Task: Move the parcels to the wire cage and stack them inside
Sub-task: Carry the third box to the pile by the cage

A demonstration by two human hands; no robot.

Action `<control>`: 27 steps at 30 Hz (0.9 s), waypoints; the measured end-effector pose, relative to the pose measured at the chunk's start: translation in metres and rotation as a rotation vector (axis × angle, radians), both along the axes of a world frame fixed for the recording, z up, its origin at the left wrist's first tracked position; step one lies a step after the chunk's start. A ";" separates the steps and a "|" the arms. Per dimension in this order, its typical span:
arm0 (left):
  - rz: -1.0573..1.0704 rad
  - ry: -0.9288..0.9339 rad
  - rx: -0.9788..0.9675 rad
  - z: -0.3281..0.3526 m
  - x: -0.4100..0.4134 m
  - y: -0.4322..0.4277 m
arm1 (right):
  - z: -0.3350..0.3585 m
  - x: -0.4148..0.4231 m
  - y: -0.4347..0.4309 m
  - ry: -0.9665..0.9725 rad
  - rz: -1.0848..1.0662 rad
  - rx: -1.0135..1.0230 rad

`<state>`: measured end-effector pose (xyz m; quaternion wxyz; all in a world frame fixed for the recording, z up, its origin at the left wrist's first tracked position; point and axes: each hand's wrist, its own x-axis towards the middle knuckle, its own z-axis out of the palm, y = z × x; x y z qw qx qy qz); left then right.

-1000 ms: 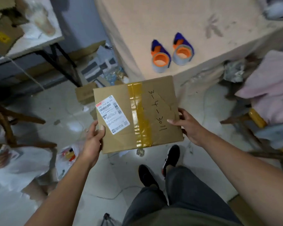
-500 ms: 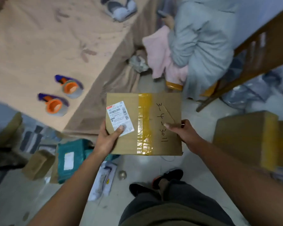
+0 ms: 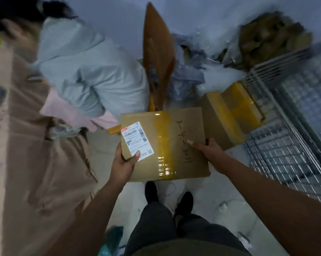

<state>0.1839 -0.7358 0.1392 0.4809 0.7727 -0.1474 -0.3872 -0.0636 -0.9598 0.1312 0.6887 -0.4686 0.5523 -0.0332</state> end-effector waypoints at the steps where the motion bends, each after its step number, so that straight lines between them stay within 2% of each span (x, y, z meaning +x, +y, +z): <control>1: -0.050 0.014 -0.001 -0.005 0.003 -0.015 | -0.001 -0.009 -0.005 0.006 -0.050 -0.007; 5: -0.219 0.040 0.024 -0.019 0.012 -0.078 | -0.003 -0.037 -0.017 0.048 -0.243 -0.014; 10: -0.482 0.058 0.163 -0.039 0.014 -0.148 | -0.019 -0.069 -0.002 0.084 -0.487 0.047; 17: -0.724 0.041 0.225 -0.065 -0.004 -0.209 | -0.061 -0.090 0.026 0.093 -0.699 0.132; 21: -0.798 0.046 0.295 -0.096 -0.017 -0.239 | -0.097 -0.102 0.023 0.070 -0.748 0.180; 27: -0.762 0.030 0.438 -0.155 -0.019 -0.275 | -0.163 -0.110 0.007 0.044 -0.731 0.279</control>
